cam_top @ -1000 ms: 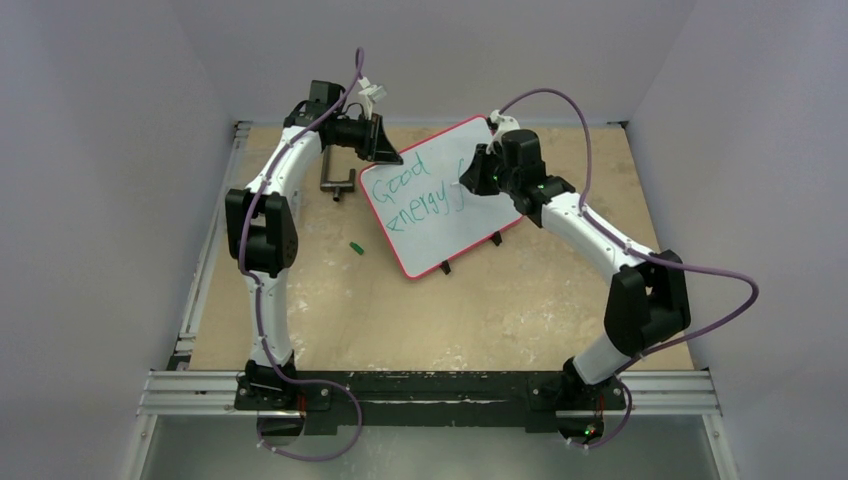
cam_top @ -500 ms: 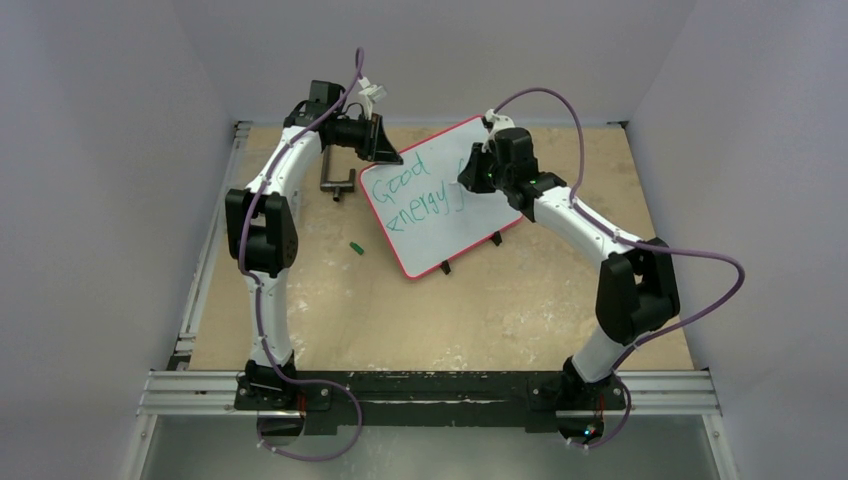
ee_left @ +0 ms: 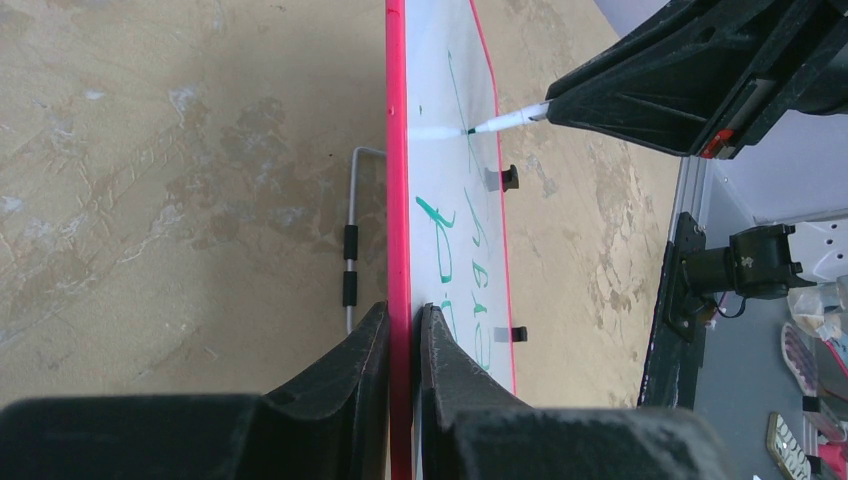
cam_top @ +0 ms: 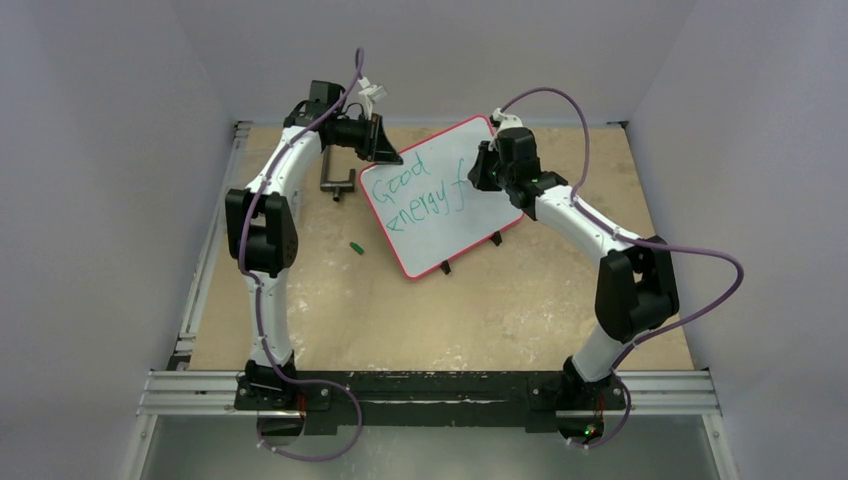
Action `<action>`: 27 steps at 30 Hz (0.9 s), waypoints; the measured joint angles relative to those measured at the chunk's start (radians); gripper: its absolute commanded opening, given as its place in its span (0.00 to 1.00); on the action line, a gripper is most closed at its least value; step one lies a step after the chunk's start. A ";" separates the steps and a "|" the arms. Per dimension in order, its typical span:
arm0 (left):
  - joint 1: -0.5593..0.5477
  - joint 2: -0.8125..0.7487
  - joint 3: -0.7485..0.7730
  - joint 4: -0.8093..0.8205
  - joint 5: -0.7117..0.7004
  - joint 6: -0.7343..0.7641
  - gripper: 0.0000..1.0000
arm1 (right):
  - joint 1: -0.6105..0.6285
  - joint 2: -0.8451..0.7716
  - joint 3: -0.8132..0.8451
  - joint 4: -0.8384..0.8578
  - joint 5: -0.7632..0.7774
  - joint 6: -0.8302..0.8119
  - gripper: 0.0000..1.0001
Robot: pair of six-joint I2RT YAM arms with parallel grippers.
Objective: Write a sentence on the whiteboard
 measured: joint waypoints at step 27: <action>0.000 0.000 0.000 0.000 0.002 0.000 0.00 | -0.012 -0.014 0.066 -0.015 0.061 -0.006 0.00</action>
